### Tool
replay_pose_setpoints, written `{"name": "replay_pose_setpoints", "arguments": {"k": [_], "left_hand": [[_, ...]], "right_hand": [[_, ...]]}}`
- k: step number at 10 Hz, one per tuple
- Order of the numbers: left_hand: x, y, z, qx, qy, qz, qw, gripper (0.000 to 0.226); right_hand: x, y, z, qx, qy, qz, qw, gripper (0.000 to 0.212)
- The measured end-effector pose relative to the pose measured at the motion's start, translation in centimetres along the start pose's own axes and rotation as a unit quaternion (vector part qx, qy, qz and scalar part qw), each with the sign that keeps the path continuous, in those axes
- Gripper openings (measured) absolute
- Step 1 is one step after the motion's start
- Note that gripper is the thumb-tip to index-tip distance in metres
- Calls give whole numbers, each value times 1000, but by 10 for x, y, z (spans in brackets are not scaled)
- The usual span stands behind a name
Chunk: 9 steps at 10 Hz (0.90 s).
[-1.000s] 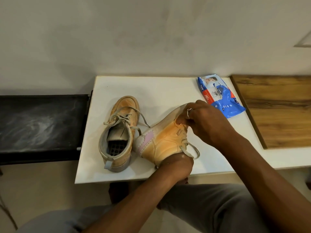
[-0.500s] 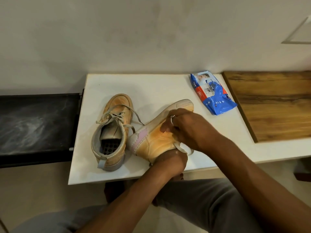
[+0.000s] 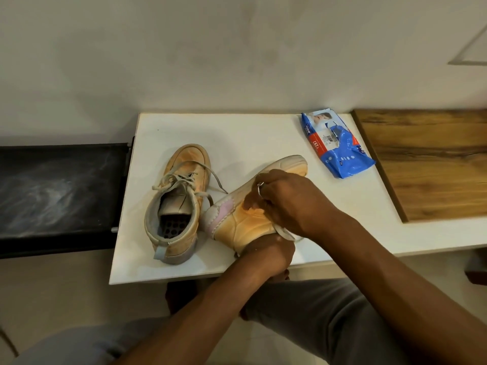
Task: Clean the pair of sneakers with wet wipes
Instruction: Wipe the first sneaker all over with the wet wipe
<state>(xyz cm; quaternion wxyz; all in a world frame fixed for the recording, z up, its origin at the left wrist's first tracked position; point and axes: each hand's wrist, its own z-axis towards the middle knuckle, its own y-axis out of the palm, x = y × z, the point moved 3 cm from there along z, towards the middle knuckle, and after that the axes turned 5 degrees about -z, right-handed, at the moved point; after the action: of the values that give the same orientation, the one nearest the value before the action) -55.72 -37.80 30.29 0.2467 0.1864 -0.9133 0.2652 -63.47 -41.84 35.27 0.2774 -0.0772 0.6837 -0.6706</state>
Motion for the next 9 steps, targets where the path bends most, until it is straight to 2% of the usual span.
{"name": "replay_pose_setpoints", "arguments": {"k": [1, 2, 3, 4, 5, 6, 7, 8, 9], "left_hand": [[-3, 1, 6, 11, -2, -54, 998, 44], [-2, 1, 6, -8, 9, -2, 1000, 43], [0, 3, 7, -20, 18, 0, 1000, 45], [0, 5, 10, -19, 19, -2, 1000, 45], [-2, 2, 9, -11, 22, 0, 1000, 43], [-4, -2, 7, 0, 11, 24, 1000, 42], [-1, -1, 7, -17, 10, 23, 1000, 44], [-1, 2, 9, -30, 7, 24, 999, 46], [-2, 2, 11, -33, 15, 14, 999, 45]], "right_hand": [[19, -11, 0, 44, 51, -61, 996, 17], [16, -9, -2, 43, 55, -80, 994, 20], [-6, 2, -3, 13, 2, -30, 999, 24], [-8, 1, -2, 16, -4, -46, 999, 21], [15, -9, 0, 54, 66, -97, 992, 20], [20, -10, -1, 55, 87, -102, 989, 22], [-1, 2, -1, 16, 29, -42, 999, 25], [-10, 7, 1, 6, 5, -37, 999, 23], [-2, 1, 0, 29, 32, -67, 997, 23]]}}
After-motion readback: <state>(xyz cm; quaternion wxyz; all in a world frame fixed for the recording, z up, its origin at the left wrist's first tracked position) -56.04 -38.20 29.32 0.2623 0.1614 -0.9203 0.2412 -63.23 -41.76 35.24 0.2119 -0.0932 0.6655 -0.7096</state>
